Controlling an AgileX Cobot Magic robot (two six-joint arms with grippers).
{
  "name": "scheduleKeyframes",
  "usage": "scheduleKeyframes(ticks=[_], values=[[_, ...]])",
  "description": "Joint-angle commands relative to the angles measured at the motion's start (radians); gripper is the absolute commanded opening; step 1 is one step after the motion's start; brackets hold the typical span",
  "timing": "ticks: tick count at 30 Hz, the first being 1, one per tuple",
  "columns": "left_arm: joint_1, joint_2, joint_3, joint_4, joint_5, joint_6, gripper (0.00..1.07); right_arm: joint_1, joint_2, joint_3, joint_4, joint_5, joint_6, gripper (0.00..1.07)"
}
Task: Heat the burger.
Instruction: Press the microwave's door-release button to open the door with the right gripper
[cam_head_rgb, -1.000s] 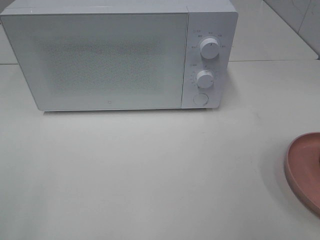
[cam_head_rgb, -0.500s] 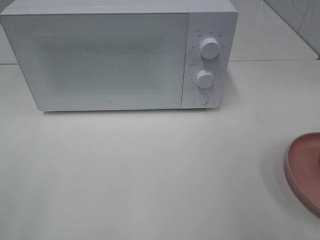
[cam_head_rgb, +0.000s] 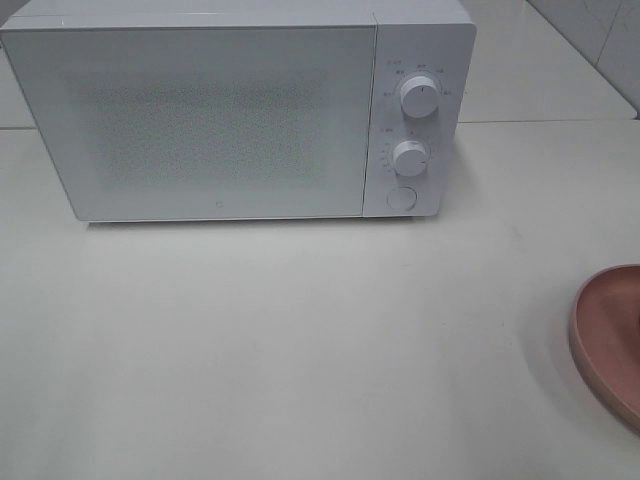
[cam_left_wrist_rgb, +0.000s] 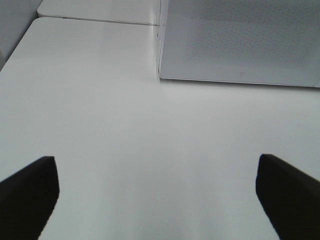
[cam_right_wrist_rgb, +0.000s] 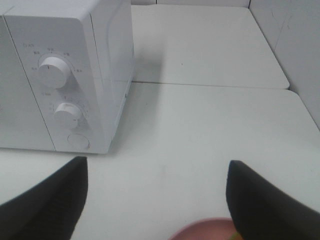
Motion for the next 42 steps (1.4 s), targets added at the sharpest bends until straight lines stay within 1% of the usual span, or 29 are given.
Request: scheduleKeyframes(ticks=[1, 4, 6, 9, 11, 13, 14, 15, 16, 17, 19, 20, 21, 22, 23, 24, 26, 27, 29, 30, 31, 32, 34, 36, 37, 39, 40, 41, 42], values=[[0.004, -0.005, 0.003, -0.002, -0.007, -0.007, 1.00, 0.003, 0.069, 0.002, 0.000, -0.152, 0.073, 0.72], [0.004, -0.005, 0.003, -0.002, -0.007, -0.007, 1.00, 0.003, 0.088, 0.002, 0.000, -0.178, 0.082, 0.72], [0.004, -0.005, 0.003, -0.002, -0.007, -0.007, 1.00, 0.003, 0.155, 0.002, -0.006, -0.250, 0.076, 0.72], [0.004, -0.005, 0.003, -0.002, -0.007, -0.007, 1.00, 0.003, 0.173, 0.002, -0.007, -0.264, 0.066, 0.72], [0.004, -0.005, 0.003, -0.002, -0.007, -0.007, 1.00, 0.003, 0.240, 0.006, -0.007, -0.320, 0.031, 0.72], [0.004, -0.005, 0.003, -0.002, -0.007, -0.007, 1.00, 0.003, 0.256, 0.012, -0.004, -0.345, 0.021, 0.72], [0.004, -0.005, 0.003, -0.002, -0.007, -0.007, 1.00, 0.003, 0.284, 0.025, 0.023, -0.405, -0.010, 0.72], [0.004, -0.005, 0.003, -0.002, -0.007, -0.007, 1.00, 0.003, 0.284, 0.025, 0.023, -0.405, -0.010, 0.72], [0.004, -0.005, 0.003, -0.002, -0.007, -0.007, 1.00, 0.003, 0.312, 0.039, 0.078, -0.456, -0.056, 0.72], [0.004, -0.005, 0.003, -0.002, -0.007, -0.007, 1.00, 0.003, 0.312, 0.039, 0.078, -0.456, -0.056, 0.72], [0.004, -0.005, 0.003, -0.002, -0.007, -0.007, 1.00, 0.003, 0.352, 0.067, 0.176, -0.542, -0.153, 0.72], [0.004, -0.005, 0.003, -0.002, -0.007, -0.007, 1.00, 0.003, 0.352, 0.067, 0.176, -0.542, -0.153, 0.72], [0.004, -0.005, 0.003, -0.002, -0.007, -0.007, 1.00, 0.003, 0.362, 0.073, 0.214, -0.564, -0.181, 0.72], [0.004, -0.005, 0.003, -0.002, -0.007, -0.007, 1.00, 0.004, 0.389, 0.088, 0.281, -0.611, -0.238, 0.72], [0.004, -0.005, 0.003, -0.002, -0.007, -0.007, 1.00, 0.004, 0.389, 0.088, 0.281, -0.611, -0.238, 0.72], [0.004, -0.005, 0.003, -0.002, -0.007, -0.007, 1.00, 0.024, 0.410, 0.099, 0.331, -0.655, -0.281, 0.72], [0.004, -0.005, 0.003, -0.002, -0.007, -0.007, 1.00, 0.036, 0.422, 0.105, 0.354, -0.676, -0.301, 0.72], [0.004, -0.005, 0.003, -0.002, -0.007, -0.007, 1.00, 0.071, 0.446, 0.108, 0.408, -0.707, -0.355, 0.72], [0.004, -0.005, 0.003, -0.002, -0.007, -0.007, 1.00, 0.086, 0.457, 0.111, 0.429, -0.721, -0.375, 0.72], [0.004, -0.005, 0.003, -0.002, -0.007, -0.007, 1.00, 0.125, 0.483, 0.118, 0.488, -0.767, -0.415, 0.72], [0.004, -0.005, 0.003, -0.002, -0.007, -0.007, 1.00, 0.125, 0.483, 0.118, 0.488, -0.767, -0.415, 0.72], [0.004, -0.005, 0.003, -0.002, -0.007, -0.007, 1.00, 0.168, 0.509, 0.121, 0.547, -0.804, -0.447, 0.72], [0.004, -0.005, 0.003, -0.002, -0.007, -0.007, 1.00, 0.190, 0.519, 0.121, 0.568, -0.820, -0.458, 0.72], [0.004, -0.005, 0.003, -0.002, -0.007, -0.007, 1.00, 0.254, 0.560, 0.122, 0.638, -0.879, -0.504, 0.72], [0.004, -0.005, 0.003, -0.002, -0.007, -0.007, 1.00, 0.254, 0.560, 0.122, 0.638, -0.879, -0.504, 0.72], [0.004, -0.005, 0.003, -0.002, -0.007, -0.007, 1.00, 0.320, 0.600, 0.122, 0.712, -0.945, -0.542, 0.72], [0.004, -0.005, 0.003, -0.002, -0.007, -0.007, 1.00, 0.320, 0.600, 0.122, 0.712, -0.945, -0.542, 0.72], [0.004, -0.005, 0.003, -0.002, -0.007, -0.007, 1.00, 0.370, 0.625, 0.122, 0.759, -0.983, -0.560, 0.72], [0.004, -0.005, 0.003, -0.002, -0.007, -0.007, 1.00, 0.394, 0.640, 0.122, 0.780, -1.004, -0.570, 0.72]])
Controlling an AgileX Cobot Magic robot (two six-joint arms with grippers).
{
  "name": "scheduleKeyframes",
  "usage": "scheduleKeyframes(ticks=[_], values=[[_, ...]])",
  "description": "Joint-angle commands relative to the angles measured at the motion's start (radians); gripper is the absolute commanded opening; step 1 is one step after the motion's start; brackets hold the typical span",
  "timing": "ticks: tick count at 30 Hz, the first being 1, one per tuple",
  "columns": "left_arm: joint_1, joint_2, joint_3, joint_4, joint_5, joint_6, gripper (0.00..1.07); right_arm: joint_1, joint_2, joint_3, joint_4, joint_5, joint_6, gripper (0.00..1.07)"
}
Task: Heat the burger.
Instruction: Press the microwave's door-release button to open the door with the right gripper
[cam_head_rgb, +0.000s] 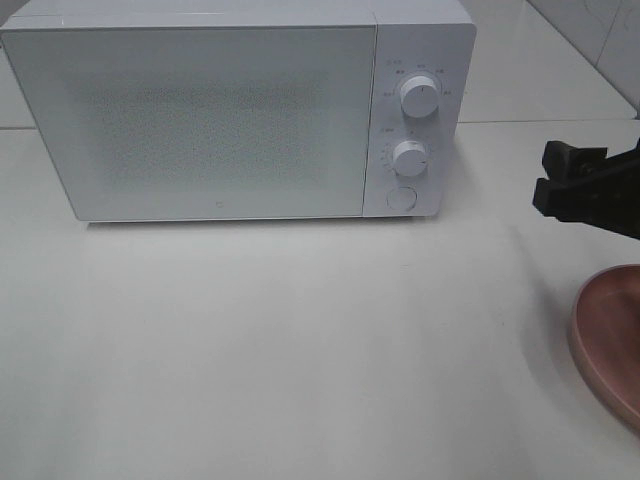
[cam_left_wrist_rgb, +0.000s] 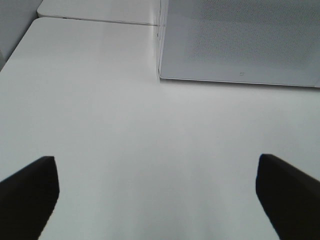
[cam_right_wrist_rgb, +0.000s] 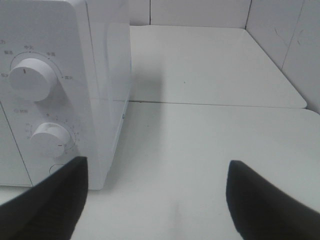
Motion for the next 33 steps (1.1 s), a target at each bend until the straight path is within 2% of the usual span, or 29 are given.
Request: scheduleKeyframes(ticks=[1, 2, 4, 5, 6, 9, 17, 25, 33], values=[[0.004, -0.005, 0.003, -0.002, -0.007, -0.007, 1.00, 0.053, 0.029, 0.002, 0.064, -0.071, -0.041, 0.72], [0.004, -0.005, 0.003, -0.002, -0.007, -0.007, 1.00, 0.097, 0.059, 0.002, 0.102, -0.107, -0.056, 0.72], [0.004, -0.005, 0.003, -0.002, -0.007, -0.007, 1.00, 0.116, 0.071, 0.001, 0.123, -0.122, -0.064, 0.72], [0.004, -0.005, 0.003, -0.002, -0.007, -0.007, 1.00, 0.160, 0.099, 0.000, 0.168, -0.169, -0.078, 0.72], [0.004, -0.005, 0.003, -0.002, -0.007, -0.007, 1.00, 0.160, 0.099, 0.000, 0.168, -0.169, -0.078, 0.72], [0.004, -0.005, 0.003, -0.002, -0.007, -0.007, 1.00, 0.243, 0.153, -0.011, 0.240, -0.229, -0.094, 0.72], [0.004, -0.005, 0.003, -0.002, -0.007, -0.007, 1.00, 0.368, 0.265, -0.072, 0.339, -0.288, -0.096, 0.72], [0.004, -0.005, 0.003, -0.002, -0.007, -0.007, 1.00, 0.434, 0.387, -0.157, 0.359, -0.286, -0.095, 0.72], [0.004, -0.005, 0.003, -0.002, -0.007, -0.007, 1.00, 0.439, 0.408, -0.178, 0.357, -0.271, -0.047, 0.72]])
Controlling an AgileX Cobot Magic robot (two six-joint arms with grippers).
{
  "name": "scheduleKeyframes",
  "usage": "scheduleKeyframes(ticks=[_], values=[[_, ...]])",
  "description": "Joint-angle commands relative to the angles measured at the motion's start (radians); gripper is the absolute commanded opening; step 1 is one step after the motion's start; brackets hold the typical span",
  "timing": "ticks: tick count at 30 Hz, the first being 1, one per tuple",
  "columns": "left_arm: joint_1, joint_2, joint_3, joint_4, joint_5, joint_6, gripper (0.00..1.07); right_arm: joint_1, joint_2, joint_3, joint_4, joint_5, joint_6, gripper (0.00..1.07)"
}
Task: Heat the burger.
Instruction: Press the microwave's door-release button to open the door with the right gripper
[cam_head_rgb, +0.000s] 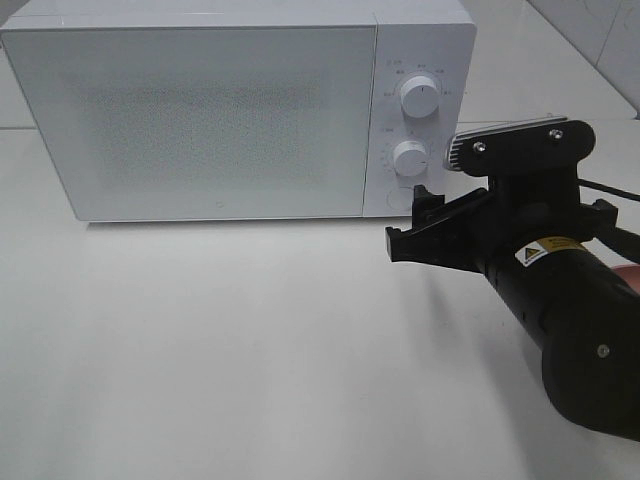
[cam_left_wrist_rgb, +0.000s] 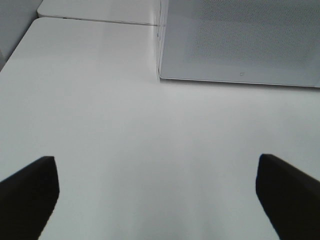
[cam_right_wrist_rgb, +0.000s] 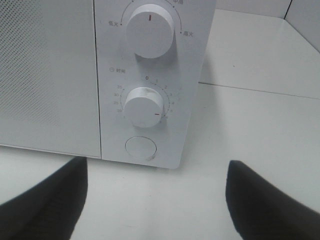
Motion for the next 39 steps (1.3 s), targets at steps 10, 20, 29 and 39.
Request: scheduleKeyframes(ticks=[10, 20, 29, 39], values=[[0.004, -0.005, 0.003, -0.002, -0.007, -0.007, 1.00, 0.002, 0.000, -0.008, -0.004, 0.068, 0.226, 0.65], [0.004, -0.005, 0.003, -0.002, -0.007, -0.007, 1.00, 0.002, 0.000, -0.008, -0.004, 0.097, 0.572, 0.37], [0.004, -0.005, 0.003, -0.002, -0.007, -0.007, 1.00, 0.002, 0.000, -0.008, -0.004, 0.097, 1.056, 0.09], [0.004, -0.005, 0.003, -0.002, -0.007, -0.007, 1.00, 0.002, 0.000, -0.008, -0.004, 0.105, 1.353, 0.00]])
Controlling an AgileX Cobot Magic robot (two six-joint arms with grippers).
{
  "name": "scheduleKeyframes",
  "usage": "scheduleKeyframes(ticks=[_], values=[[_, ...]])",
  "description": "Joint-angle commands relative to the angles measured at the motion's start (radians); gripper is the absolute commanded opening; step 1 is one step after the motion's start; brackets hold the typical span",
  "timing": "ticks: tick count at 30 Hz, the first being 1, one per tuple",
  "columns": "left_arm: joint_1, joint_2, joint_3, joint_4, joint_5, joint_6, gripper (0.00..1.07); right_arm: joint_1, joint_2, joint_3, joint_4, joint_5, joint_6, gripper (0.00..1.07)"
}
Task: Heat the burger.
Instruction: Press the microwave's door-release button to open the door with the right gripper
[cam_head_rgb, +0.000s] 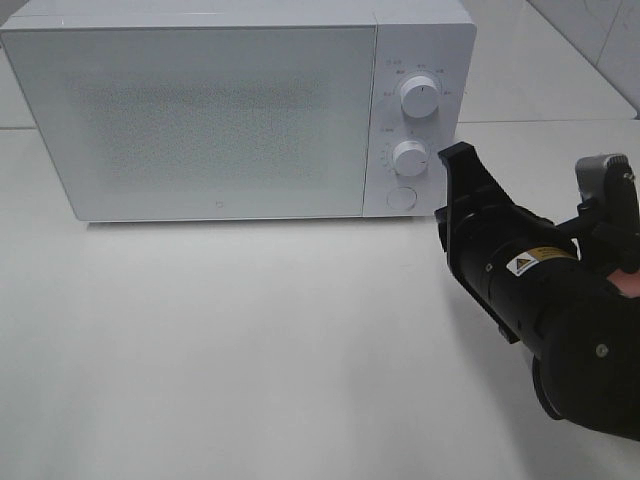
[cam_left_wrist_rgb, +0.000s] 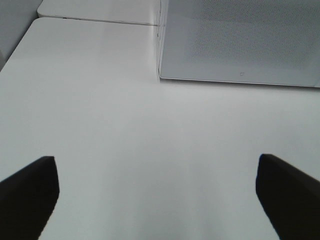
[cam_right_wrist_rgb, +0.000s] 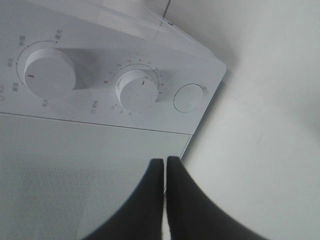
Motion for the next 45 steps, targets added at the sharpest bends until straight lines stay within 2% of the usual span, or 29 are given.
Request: scheduleKeyframes(ticks=[1, 16, 24, 26, 37, 45], values=[[0.004, -0.005, 0.003, -0.002, -0.007, -0.007, 1.00, -0.001, -0.001, -0.007, -0.001, 0.020, 0.138, 0.00], [0.004, -0.005, 0.003, -0.002, -0.007, -0.007, 1.00, -0.001, 0.113, -0.017, 0.019, 0.034, 0.324, 0.00], [0.004, -0.005, 0.003, 0.001, -0.007, -0.007, 1.00, -0.100, 0.174, -0.077, -0.132, 0.045, 0.380, 0.00], [0.004, -0.005, 0.003, 0.001, -0.007, -0.007, 1.00, -0.153, 0.209, -0.111, -0.198, 0.050, 0.400, 0.00], [0.004, -0.005, 0.003, 0.001, -0.007, -0.007, 1.00, -0.248, 0.292, -0.207, -0.276, 0.077, 0.437, 0.00], [0.004, -0.005, 0.003, 0.001, -0.007, -0.007, 1.00, -0.269, 0.361, -0.284, -0.292, 0.099, 0.448, 0.00]])
